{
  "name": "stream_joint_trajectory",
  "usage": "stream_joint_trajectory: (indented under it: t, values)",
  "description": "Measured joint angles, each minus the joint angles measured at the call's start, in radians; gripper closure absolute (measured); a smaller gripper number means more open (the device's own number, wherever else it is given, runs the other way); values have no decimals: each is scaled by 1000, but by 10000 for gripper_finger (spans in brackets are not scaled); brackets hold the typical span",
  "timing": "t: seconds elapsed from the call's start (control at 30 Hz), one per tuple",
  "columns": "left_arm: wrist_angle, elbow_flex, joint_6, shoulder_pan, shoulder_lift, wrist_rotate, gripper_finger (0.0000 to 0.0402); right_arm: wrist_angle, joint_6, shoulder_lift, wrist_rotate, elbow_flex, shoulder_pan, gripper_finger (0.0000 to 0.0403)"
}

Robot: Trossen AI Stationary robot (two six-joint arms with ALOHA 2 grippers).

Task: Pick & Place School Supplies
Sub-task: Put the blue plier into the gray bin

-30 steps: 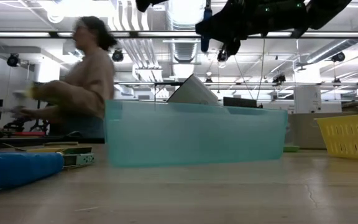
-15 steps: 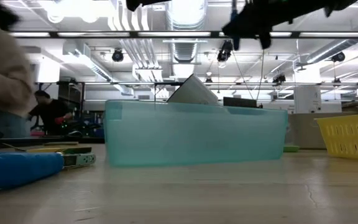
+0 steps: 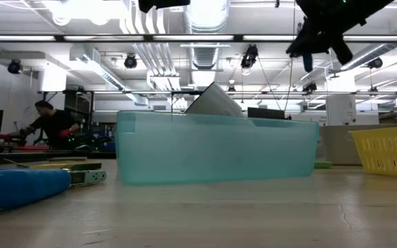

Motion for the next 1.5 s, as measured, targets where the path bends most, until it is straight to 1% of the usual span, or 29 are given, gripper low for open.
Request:
stream_joint_trajectory:
  t: [0.2, 0.57, 0.7, 0.83, 1.0, 1.2, 1.33, 1.5]
  values:
    - [-5, 0, 60, 0, 0, 0, 161, -154, 134, 14, 0, 0, 0, 349]
    - [-4, 0, 123, 0, 1, 0, 161, -401, 482, 15, -3, 0, -29, 349]
    - [-3, 0, 123, 0, 1, 0, 161, -463, 538, 15, -18, 0, -48, 349]
    - [-2, 0, 123, 0, 1, 1, 161, -465, 541, 15, -62, 0, -84, 349]
    - [-2, 0, 123, 0, 1, 0, 161, -466, 541, 15, -92, 0, -153, 349]
    - [-3, 0, 128, 0, 1, 0, 161, -467, 452, 16, -137, 0, -262, 349]
    - [-3, 0, 129, 0, 1, 0, 161, -467, 373, 18, -225, 0, -355, 349]
    - [-3, 0, 149, 1, 1, 0, 161, -466, 276, 18, -375, 0, -473, 349]
